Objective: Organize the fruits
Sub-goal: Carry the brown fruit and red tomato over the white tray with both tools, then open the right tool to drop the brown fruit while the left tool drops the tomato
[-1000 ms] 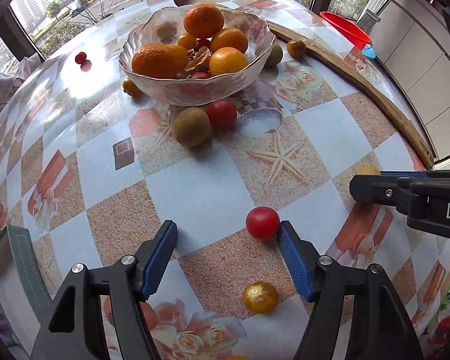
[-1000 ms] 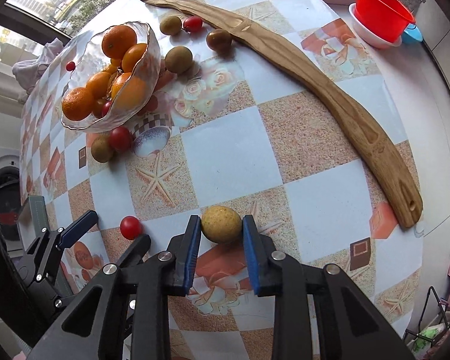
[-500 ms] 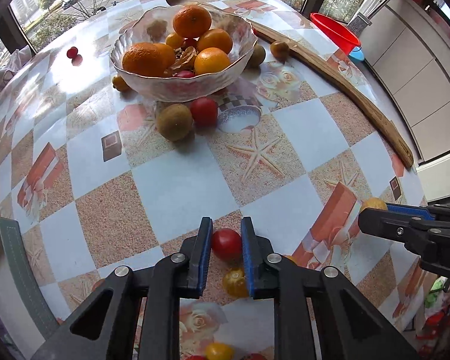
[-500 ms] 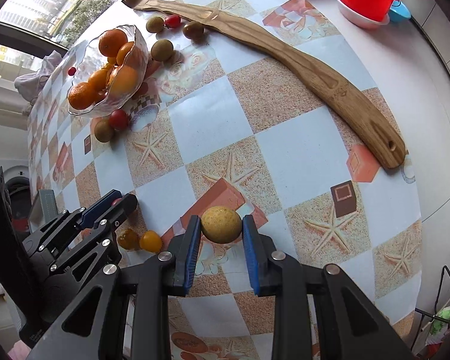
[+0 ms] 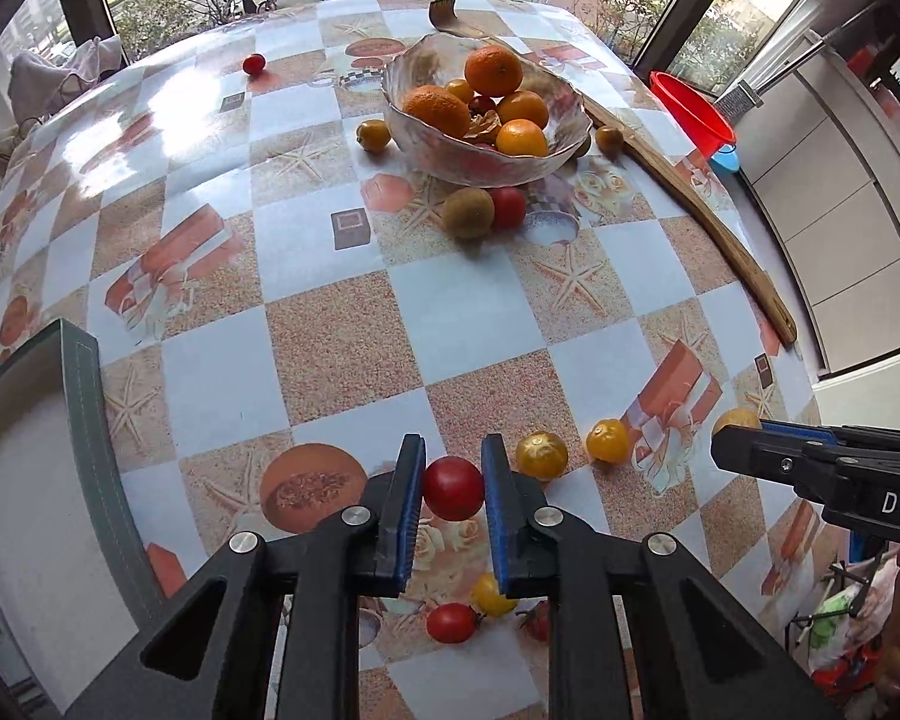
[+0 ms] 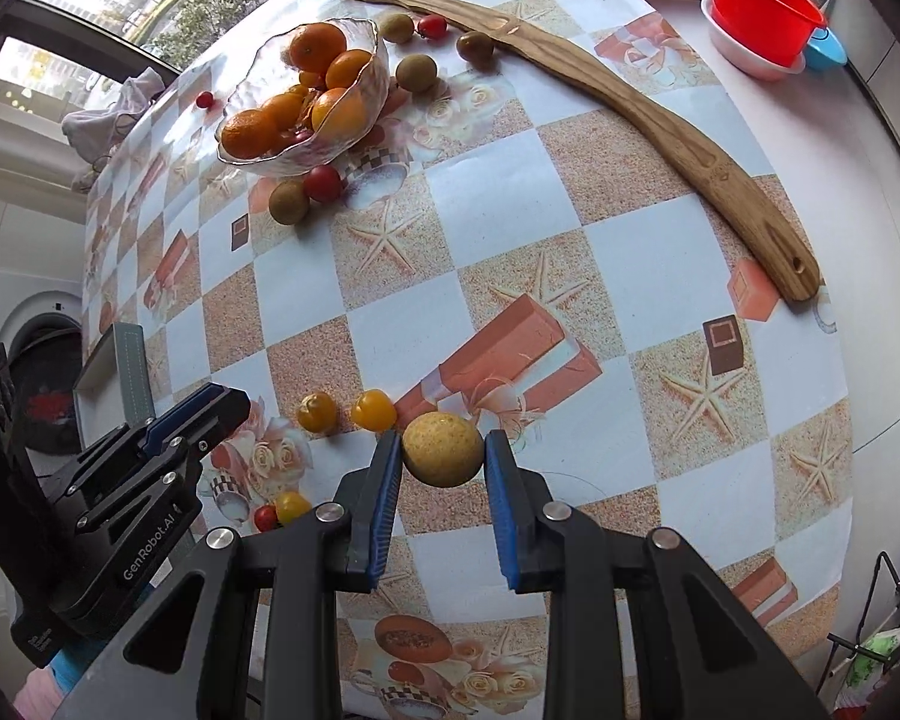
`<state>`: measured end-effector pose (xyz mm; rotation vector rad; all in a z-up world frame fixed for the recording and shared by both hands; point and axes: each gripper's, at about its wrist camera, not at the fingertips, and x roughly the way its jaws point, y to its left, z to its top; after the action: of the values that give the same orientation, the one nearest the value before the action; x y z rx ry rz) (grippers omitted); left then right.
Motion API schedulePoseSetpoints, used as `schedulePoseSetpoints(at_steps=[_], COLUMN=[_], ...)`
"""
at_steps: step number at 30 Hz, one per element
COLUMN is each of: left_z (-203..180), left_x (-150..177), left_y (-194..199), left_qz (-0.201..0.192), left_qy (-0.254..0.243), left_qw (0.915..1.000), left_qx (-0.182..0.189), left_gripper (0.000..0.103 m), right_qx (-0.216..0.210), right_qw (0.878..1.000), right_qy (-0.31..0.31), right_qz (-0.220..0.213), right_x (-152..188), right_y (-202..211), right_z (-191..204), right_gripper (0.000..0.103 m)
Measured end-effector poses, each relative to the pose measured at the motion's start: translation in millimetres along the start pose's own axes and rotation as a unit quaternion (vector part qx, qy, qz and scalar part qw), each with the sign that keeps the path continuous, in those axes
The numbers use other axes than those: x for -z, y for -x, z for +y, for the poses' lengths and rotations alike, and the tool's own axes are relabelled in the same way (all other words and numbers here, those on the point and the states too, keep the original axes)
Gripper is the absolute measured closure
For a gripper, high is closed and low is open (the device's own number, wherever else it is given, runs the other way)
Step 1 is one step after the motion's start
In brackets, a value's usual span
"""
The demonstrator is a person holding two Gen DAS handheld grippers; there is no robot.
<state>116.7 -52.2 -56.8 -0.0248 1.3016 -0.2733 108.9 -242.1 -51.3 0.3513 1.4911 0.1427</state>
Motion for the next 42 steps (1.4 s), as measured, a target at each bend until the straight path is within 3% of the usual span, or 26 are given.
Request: schedulePoseSetpoints(at_steps=[15, 26, 33, 42], left_z=[87, 182, 235, 262], left_x=[50, 97, 124, 136], left_y=[62, 92, 87, 61], left_qz=[-0.043, -0.063, -0.048, -0.013], left_qy=[0.085, 0.172, 0.212, 0.211], left_qw=[0.9952, 0.9808, 0.9712, 0.9698], left_qx=[-0.022, -0.068, -0.098, -0.121], left_gripper=[0.082, 0.082, 0.082, 0.082], right_qx=[-0.011, -0.030, -0.035, -0.022], right_qw=[0.994, 0.981, 0.970, 0.960], right_qy=[0.106, 0.188, 0.228, 0.264], right_qz=[0.016, 0.044, 0.074, 0.088], right_x=[16, 31, 43, 41], right_y=[-6, -35, -70, -116], right_z=[110, 209, 264, 311], right_gripper=[0.073, 0.073, 0.073, 0.073])
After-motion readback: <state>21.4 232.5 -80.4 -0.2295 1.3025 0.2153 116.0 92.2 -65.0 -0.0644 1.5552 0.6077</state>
